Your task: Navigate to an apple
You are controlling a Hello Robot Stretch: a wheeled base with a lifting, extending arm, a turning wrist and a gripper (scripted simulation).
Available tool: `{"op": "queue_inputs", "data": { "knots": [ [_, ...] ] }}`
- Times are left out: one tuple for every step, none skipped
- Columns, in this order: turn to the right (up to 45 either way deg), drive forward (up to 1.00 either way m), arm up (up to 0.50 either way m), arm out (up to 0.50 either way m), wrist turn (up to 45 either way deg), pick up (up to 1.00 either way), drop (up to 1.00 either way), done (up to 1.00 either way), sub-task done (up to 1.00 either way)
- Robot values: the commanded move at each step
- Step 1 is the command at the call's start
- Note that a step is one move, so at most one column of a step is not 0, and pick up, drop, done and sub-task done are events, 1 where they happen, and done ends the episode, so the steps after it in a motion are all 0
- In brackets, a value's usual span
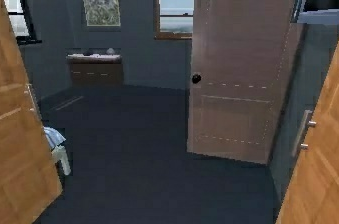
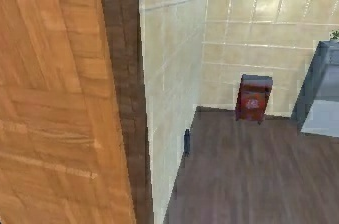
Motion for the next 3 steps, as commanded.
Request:
{"op": "queue_inputs", "data": {
  "knots": [
    [-12.0, 0.00, 0.00, 0.00, 0.0, 0.00, 0.00, 0.00, 0.00],
    [0.0, 1.00, 0.00, 0.00, 0.0, 0.00, 0.00, 0.00, 0.00],
    [-3.0, 0.00, 0.00, 0.00, 0.0, 0.00, 0.00, 0.00, 0.00]
  ]
}}
